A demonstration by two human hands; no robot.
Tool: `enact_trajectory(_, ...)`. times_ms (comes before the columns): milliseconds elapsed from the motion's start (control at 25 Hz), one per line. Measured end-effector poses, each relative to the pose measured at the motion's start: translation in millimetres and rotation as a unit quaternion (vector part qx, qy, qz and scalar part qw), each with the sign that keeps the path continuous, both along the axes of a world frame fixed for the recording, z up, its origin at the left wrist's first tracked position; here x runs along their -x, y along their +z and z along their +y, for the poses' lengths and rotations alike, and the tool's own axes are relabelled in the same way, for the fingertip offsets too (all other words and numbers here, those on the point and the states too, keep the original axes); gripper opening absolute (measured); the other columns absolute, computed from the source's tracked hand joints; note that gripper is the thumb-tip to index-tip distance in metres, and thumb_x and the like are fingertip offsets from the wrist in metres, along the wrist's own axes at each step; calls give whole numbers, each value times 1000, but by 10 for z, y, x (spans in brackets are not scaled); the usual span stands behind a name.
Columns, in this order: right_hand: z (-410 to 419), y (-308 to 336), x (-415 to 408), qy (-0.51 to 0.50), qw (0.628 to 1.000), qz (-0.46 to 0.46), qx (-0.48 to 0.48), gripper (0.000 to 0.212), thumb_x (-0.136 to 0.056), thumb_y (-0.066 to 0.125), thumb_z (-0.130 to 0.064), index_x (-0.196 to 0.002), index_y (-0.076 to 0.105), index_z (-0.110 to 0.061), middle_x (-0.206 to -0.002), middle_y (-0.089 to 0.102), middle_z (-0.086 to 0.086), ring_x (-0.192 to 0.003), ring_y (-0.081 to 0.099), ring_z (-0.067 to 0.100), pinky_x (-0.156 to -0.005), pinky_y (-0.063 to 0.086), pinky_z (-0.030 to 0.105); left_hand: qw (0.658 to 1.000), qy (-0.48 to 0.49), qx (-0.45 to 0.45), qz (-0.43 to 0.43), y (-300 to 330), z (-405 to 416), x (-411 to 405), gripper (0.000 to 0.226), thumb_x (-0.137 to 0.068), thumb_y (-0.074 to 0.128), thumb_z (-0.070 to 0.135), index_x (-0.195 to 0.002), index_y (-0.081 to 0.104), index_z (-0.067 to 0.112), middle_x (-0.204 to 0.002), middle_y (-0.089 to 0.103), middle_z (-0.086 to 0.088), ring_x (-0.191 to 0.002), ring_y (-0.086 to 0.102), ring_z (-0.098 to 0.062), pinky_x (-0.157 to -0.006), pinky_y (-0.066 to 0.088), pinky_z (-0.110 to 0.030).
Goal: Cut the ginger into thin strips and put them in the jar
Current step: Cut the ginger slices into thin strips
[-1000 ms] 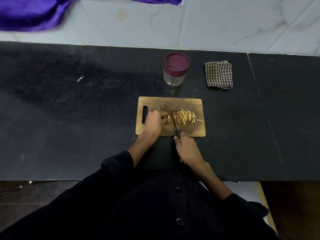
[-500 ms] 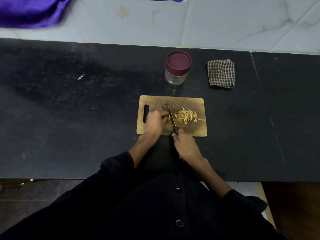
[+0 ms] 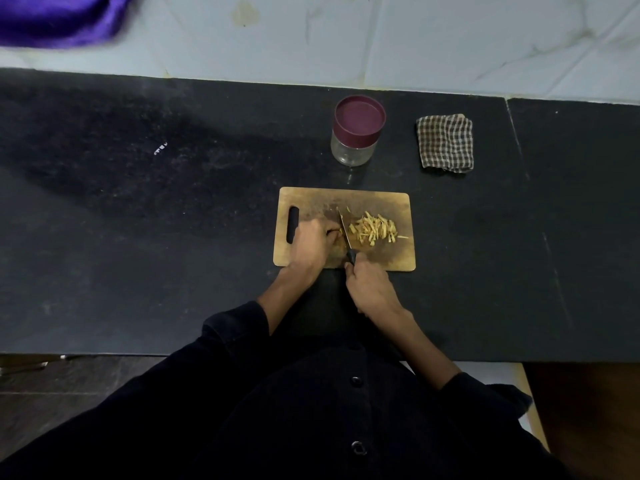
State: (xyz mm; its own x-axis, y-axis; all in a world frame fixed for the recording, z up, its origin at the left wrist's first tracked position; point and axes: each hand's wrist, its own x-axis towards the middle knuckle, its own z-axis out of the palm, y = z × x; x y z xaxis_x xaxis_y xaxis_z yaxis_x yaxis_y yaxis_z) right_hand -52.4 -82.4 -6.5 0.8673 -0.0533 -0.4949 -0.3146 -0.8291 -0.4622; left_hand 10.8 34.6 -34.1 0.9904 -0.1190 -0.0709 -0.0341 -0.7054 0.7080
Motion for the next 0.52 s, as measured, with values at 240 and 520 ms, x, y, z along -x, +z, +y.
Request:
enact_trajectory(240, 23, 0, 21, -2, 1000, 17, 9, 25, -105, 39, -26, -113, 49, -4, -110, 63, 19, -100, 62, 37, -76, 49, 43, 1000, 6, -24, 2, -6, -19, -10, 14, -87, 63, 3, -91, 75, 6, -95, 71, -7, -87, 65, -20, -82, 53, -38)
enact_trajectory(520, -112, -29, 204, -4, 999, 37, 12, 26, -105, 38, -30, -112, 51, -8, -108, 62, 16, -99, 62, 34, -79, 49, 42, 1000, 6, -10, 4, 2, -18, -6, 12, -87, 65, 8, -93, 76, 8, -92, 72, -5, -84, 66, -17, -81, 54, -37)
